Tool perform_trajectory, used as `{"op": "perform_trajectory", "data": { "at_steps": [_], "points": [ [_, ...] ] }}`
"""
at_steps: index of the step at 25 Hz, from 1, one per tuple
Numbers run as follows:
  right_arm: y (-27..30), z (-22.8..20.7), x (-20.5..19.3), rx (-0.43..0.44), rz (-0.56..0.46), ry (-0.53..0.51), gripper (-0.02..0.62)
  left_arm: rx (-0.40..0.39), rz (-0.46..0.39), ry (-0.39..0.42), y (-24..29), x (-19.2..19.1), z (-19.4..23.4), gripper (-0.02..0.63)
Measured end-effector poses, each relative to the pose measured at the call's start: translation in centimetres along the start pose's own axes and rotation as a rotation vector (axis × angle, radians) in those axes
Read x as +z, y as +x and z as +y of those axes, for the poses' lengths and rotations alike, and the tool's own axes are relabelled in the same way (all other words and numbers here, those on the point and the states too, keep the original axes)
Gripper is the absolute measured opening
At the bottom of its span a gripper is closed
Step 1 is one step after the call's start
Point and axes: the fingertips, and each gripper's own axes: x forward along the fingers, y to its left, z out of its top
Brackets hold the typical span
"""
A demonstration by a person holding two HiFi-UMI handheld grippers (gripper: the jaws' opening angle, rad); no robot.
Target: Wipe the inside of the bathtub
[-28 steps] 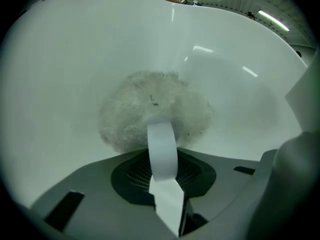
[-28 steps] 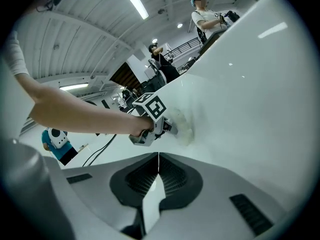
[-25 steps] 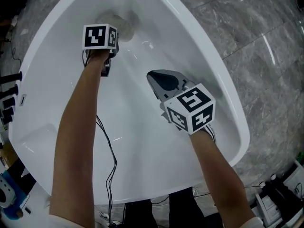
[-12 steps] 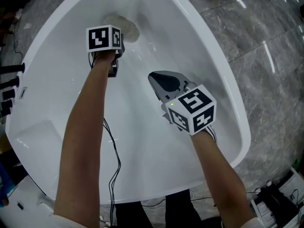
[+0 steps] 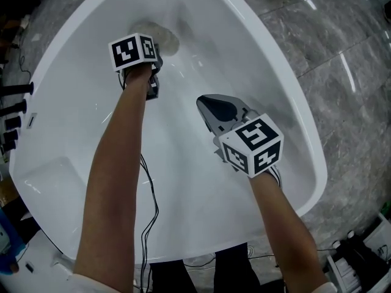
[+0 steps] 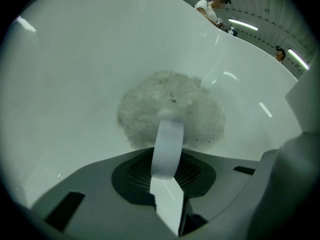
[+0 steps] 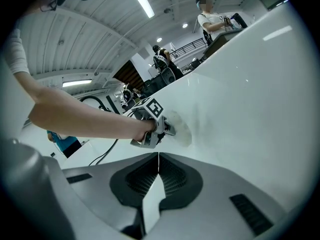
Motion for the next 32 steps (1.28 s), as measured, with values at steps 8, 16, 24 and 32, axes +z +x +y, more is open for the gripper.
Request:
{"op": "perform_trajectory", "data": {
  "at_steps": [8, 16, 24, 32],
  "points": [
    [0.3, 0.4, -1.0, -0.002, 0.023, -0.006, 0.020, 0.010, -0.008, -0.043, -0.4, -0.7, 1.6, 0.095],
    [2.6, 3.5, -0.6, 0.024, 0.036, -0.034, 0.020, 0.021, -0.007, -0.052, -2.1, -2.2, 5.8, 0.095],
    [4.9, 7.5, -1.1, 0.060, 0.067, -0.059, 0.020, 0.034, -0.005, -0.076, -4.6, -4.0, 10.2, 0.095],
    [8.0, 12.2, -1.3, 0.103, 0.095, -0.091, 0.020, 0.052, -0.003, -0.100, -7.1, -5.9, 15.7, 0.095]
  ]
}}
